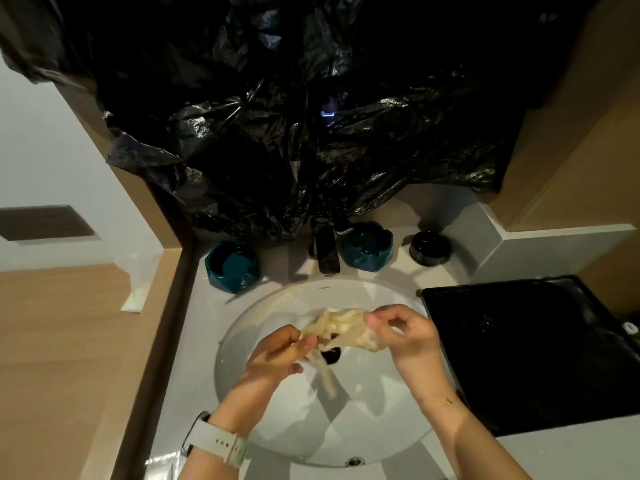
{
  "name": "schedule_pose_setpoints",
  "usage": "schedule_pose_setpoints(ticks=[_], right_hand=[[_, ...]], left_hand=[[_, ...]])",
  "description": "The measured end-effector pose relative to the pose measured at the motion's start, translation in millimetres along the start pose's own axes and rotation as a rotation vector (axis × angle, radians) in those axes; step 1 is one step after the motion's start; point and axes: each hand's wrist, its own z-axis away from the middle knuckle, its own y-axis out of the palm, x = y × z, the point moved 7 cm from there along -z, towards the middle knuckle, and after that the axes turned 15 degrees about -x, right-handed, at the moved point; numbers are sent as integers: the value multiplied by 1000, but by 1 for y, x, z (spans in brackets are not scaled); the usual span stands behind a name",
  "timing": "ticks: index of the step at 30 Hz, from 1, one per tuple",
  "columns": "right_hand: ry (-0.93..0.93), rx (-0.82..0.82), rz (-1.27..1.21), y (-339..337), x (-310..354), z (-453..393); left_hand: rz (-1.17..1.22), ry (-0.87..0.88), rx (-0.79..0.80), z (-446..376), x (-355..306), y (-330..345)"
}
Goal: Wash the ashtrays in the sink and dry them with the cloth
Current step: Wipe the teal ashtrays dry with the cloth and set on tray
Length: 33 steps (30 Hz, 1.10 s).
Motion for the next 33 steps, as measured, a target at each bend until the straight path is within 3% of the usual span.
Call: schedule_pose_setpoints(ticks=[3, 7, 10, 13, 18, 19, 22, 24, 26, 30, 33], right_hand=[[-212, 4, 212, -4, 12, -4], [-277, 153, 267, 2, 14, -13], [-358, 236, 212, 9, 23, -16], [-332, 200, 238, 9, 20, -21], [-415, 237, 870, 19, 17, -21], [-379, 282, 862, 22, 17, -17], [-116, 519, 421, 37, 16, 8], [-66, 617, 316, 50, 9, 20], [-104, 576, 296, 57, 2, 18], [-75, 464, 273, 50, 1, 4], [164, 511, 122, 45, -6, 2]], left_hand=[[-191, 86, -9, -1, -8, -12], [-95, 151, 32, -1, -21, -21], [-55, 192, -108, -7, -28, -33], [-219, 312, -255, -9, -38, -38], [-99, 337, -214, -11, -51, -21], [-107, 359, -195, -10, -55, -16], [-320, 409, -126, -5, -63, 6], [-369, 383, 0, -6, -61, 19], [-357, 355, 102, -5, -60, 25], [-389, 397, 68, -12, -69, 0], [-361, 321, 33, -19, -69, -18]])
